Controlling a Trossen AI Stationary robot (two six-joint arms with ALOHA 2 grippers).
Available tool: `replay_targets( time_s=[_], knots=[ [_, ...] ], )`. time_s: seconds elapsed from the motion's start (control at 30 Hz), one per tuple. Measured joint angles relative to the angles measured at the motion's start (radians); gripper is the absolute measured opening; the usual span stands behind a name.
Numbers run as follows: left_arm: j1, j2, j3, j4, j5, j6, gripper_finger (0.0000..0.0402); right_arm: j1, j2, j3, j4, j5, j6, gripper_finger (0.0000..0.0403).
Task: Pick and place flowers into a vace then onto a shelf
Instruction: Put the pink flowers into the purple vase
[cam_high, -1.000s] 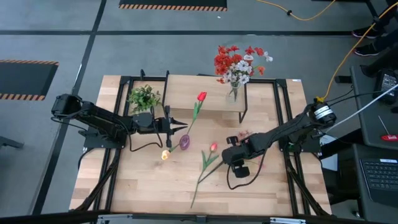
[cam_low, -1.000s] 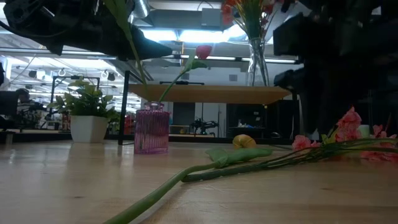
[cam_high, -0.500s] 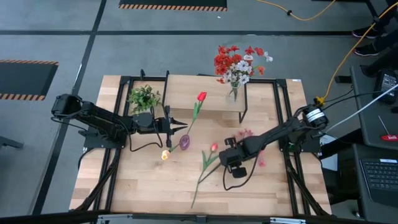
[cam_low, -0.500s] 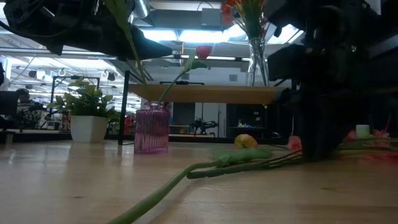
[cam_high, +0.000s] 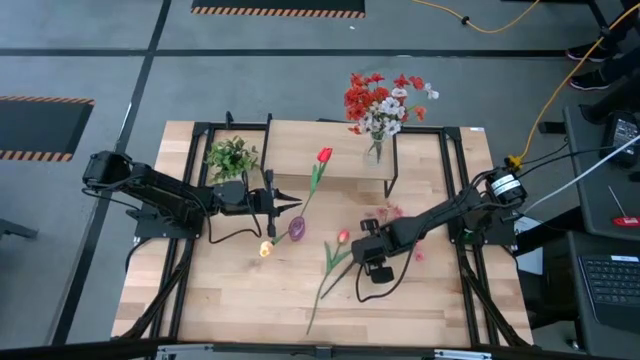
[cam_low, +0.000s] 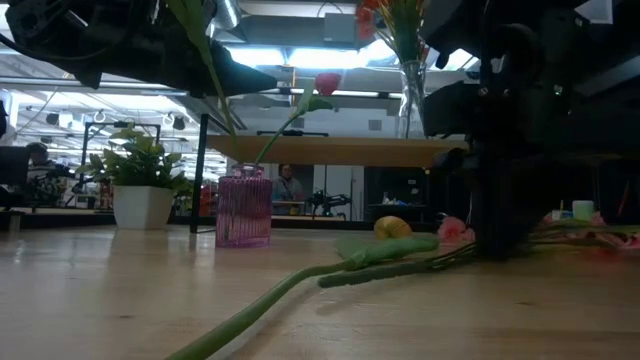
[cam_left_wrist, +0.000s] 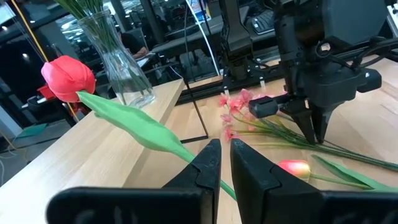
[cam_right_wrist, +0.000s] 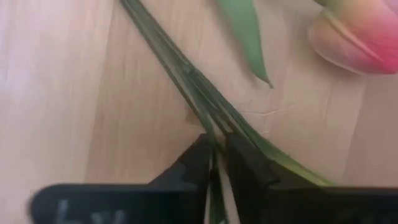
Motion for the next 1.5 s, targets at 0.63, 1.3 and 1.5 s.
replay_targets(
  time_s=[0.63, 1.3, 1.5],
  knots=[
    [0.000, 0.000, 0.005, 0.002, -0.002, -0.025, 0.0020, 0.002, -0.193, -0.010, -0.294, 0.082, 0.079, 0.0002],
    [0.000, 0.000, 0.365, -0.651, 0.035, -0.078, 0.0002, -0.002, -0.324, 0.108, -0.358, 0.251, 0.038, 0.0001],
    [0.001, 0.000, 0.550, -0.943, 0.064, -0.078, 0.0002, -0.015, -0.316, 0.133, -0.356, 0.305, 0.022, 0.0000]
  ],
)
